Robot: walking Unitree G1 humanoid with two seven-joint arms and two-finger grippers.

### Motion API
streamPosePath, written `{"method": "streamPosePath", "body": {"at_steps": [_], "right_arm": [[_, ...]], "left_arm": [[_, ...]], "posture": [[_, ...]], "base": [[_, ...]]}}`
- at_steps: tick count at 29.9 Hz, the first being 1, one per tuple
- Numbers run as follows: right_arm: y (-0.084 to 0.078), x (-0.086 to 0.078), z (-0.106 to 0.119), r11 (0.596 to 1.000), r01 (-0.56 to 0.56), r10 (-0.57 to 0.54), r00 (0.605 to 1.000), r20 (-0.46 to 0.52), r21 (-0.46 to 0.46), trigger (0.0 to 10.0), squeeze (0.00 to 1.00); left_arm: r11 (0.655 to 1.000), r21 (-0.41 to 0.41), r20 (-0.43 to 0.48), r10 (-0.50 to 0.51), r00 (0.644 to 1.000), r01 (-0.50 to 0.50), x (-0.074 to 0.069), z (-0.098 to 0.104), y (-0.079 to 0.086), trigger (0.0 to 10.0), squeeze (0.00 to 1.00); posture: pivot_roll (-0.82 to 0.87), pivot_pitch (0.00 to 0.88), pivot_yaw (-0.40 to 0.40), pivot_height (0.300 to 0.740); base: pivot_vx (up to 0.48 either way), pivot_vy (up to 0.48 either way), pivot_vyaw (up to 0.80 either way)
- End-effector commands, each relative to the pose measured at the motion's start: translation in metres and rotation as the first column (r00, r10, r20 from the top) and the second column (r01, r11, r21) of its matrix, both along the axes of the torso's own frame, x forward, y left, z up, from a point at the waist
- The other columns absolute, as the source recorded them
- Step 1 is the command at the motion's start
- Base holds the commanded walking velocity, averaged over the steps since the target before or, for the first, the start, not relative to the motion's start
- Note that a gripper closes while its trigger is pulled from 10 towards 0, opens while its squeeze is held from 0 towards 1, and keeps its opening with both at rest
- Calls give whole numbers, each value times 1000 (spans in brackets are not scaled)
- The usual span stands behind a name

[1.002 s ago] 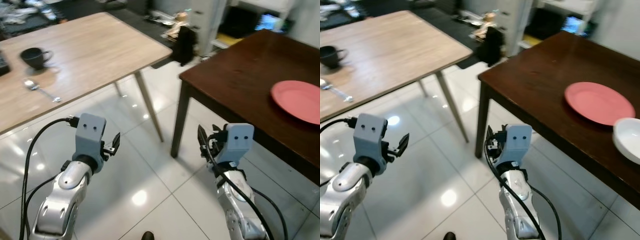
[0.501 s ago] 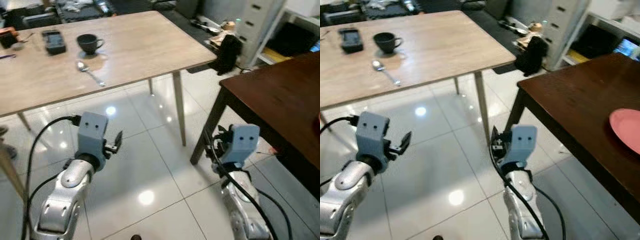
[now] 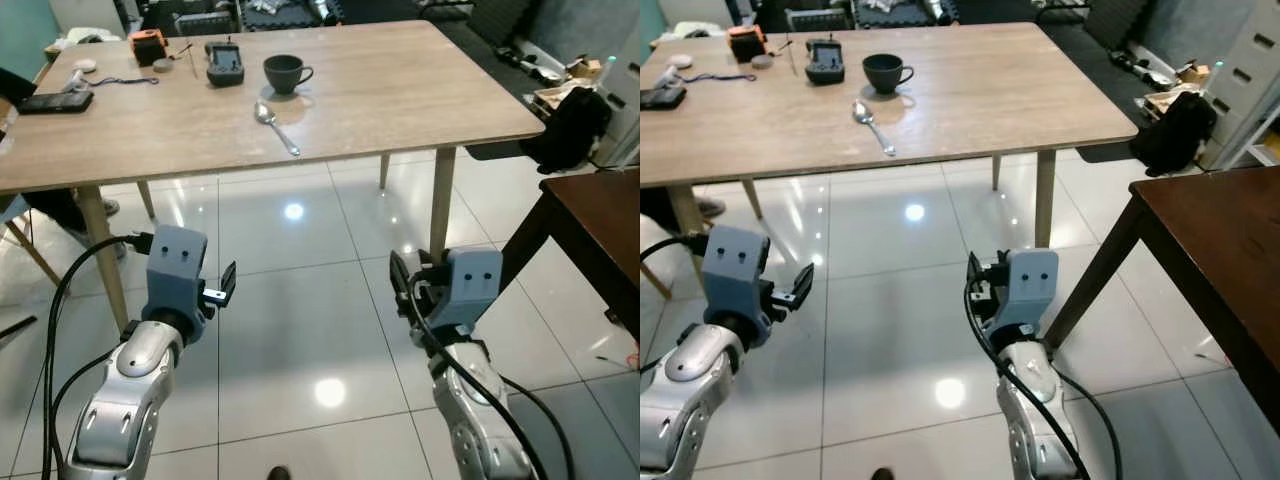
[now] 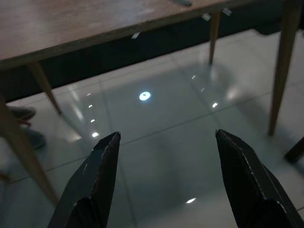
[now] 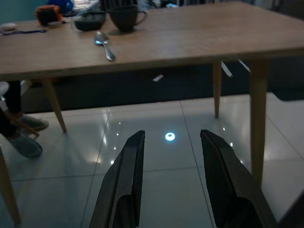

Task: Setting the table

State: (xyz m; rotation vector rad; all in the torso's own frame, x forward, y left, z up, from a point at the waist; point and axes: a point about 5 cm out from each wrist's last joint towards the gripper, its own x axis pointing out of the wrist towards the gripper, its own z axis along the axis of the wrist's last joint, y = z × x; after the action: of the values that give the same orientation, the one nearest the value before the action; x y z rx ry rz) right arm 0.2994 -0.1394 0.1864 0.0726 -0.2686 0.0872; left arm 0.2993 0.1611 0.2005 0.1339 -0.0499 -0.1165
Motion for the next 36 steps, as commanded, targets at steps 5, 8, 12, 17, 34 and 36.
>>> {"method": "streamPosePath", "body": {"at_steps": [5,8,12,17,34,36], "right_arm": [[12,-4,-4,999,-50,50,999,-14,-1,10000,0],[13,-5,-4,998,-58,58,998,-14,-3,10000,0],[13,-5,-4,998,-58,58,998,-17,-2,10000,0],[12,-5,-4,999,-52,52,999,-17,-2,10000,0],[-4,3,14,1000,12,-11,999,50,-26,10000,0],[-5,4,16,999,15,-12,998,62,-38,10000,0]], "left_arm": [[999,-4,-17,36,999,-36,0,-7,6,10000,0],[999,-5,-19,43,999,-43,0,-8,6,10000,0],[999,-7,-18,47,999,-47,0,-7,7,10000,0],[999,-7,-17,43,999,-43,0,-7,7,10000,0],[1000,13,29,-4,1000,4,-2,2,2,10000,0],[1000,16,34,-9,999,9,-1,3,1,10000,0]], "posture": [[82,196,58,740],[82,196,58,740],[82,197,57,740],[82,197,57,740],[85,194,59,740],[87,191,61,740]], "base": [[152,0,145],[461,0,0],[461,0,0],[461,0,0],[461,0,0],[461,0,0]]}}
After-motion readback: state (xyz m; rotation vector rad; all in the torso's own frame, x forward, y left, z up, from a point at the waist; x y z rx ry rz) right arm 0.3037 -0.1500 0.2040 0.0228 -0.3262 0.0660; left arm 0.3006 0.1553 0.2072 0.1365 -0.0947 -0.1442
